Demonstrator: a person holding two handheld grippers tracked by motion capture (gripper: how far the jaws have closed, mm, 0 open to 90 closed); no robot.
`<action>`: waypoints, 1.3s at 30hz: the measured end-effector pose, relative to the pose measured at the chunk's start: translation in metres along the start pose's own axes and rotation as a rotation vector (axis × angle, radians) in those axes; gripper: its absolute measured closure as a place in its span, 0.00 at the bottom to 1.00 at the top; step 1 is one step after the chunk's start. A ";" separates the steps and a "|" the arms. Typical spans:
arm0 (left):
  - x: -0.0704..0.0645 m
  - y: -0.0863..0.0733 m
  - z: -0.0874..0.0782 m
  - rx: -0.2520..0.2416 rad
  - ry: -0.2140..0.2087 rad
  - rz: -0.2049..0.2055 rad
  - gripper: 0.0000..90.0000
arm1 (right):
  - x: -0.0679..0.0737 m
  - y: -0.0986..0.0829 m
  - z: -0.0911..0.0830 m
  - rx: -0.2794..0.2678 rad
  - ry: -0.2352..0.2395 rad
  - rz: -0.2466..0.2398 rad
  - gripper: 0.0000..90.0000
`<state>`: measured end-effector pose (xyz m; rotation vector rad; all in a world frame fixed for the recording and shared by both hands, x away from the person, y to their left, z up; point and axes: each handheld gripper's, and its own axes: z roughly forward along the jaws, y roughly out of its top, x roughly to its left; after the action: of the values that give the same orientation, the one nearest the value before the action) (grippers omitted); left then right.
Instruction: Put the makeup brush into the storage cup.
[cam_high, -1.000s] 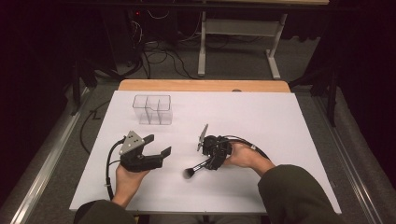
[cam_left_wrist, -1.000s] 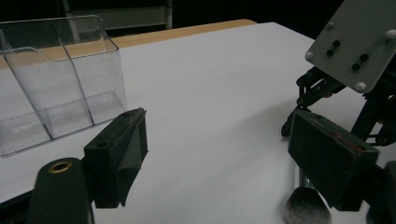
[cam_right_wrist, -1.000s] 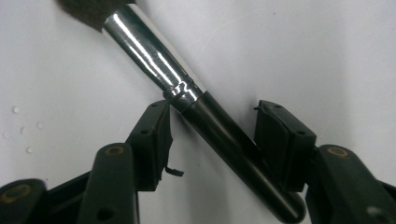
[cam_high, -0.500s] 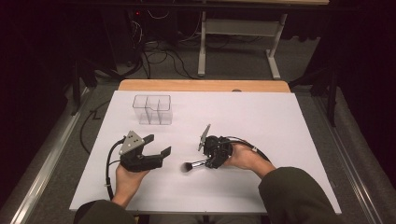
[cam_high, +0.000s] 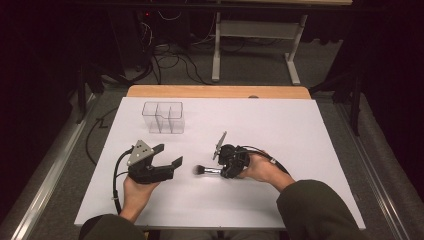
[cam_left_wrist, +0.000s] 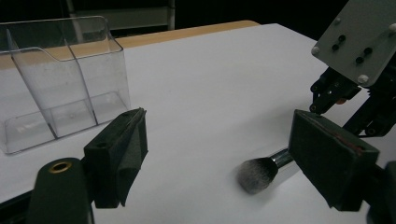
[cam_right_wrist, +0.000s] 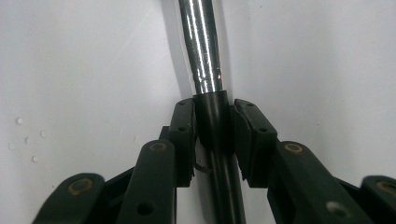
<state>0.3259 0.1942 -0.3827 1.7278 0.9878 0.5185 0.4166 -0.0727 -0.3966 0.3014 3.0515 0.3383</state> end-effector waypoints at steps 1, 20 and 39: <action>0.000 0.000 0.000 0.000 0.000 0.000 0.22 | 0.000 0.000 0.000 0.002 0.000 0.001 0.81; 0.001 -0.001 -0.001 -0.003 0.006 -0.010 0.22 | 0.001 0.001 0.000 0.014 -0.007 0.051 0.85; 0.001 0.000 0.002 -0.003 0.003 -0.009 0.22 | 0.000 -0.017 -0.019 -0.112 0.004 0.148 0.85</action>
<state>0.3281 0.1941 -0.3831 1.7195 0.9959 0.5164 0.4123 -0.0927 -0.3819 0.5222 3.0060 0.5163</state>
